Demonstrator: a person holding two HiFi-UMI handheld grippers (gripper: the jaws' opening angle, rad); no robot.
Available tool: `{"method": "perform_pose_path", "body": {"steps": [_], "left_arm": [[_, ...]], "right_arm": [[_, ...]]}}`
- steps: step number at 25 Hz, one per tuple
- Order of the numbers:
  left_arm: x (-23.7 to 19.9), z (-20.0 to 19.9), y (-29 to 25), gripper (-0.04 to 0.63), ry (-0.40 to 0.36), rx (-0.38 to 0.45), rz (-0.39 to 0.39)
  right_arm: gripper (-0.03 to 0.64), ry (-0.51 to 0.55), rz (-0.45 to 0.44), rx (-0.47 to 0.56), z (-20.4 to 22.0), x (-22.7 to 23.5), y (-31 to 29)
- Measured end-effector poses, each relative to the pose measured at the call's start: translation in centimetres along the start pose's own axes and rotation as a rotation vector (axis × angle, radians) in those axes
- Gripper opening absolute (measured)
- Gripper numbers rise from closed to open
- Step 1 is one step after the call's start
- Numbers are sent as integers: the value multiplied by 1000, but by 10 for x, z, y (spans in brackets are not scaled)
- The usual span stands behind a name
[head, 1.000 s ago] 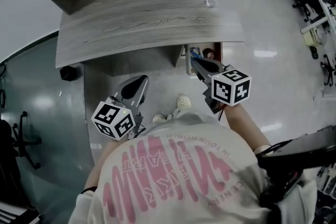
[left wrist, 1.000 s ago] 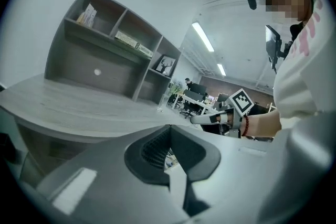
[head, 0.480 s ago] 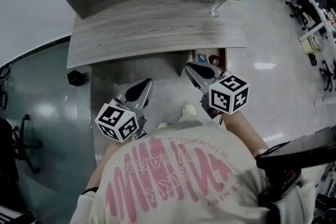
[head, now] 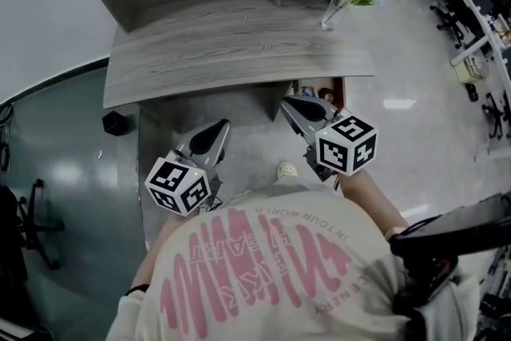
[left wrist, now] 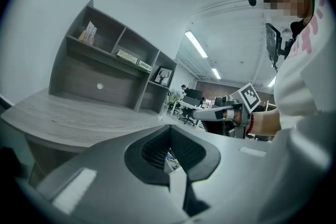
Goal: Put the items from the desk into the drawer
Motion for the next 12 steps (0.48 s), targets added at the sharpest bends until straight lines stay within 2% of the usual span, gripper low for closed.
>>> {"method": "perform_pose_path", "body": {"steps": [12], "left_arm": [[-6, -2, -2, 20, -7, -4, 4]], "right_arm": [[3, 24, 13, -10, -1, -1, -4]]}}
Point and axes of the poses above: the fingertips, and each gripper's own axes: y backward along the fingers, x to its right, z out of its underside, the point moved 8 cm from there along y, backward along the fingers, and after that the axes turned 6 degrees about -x, right-handed, at the moved point
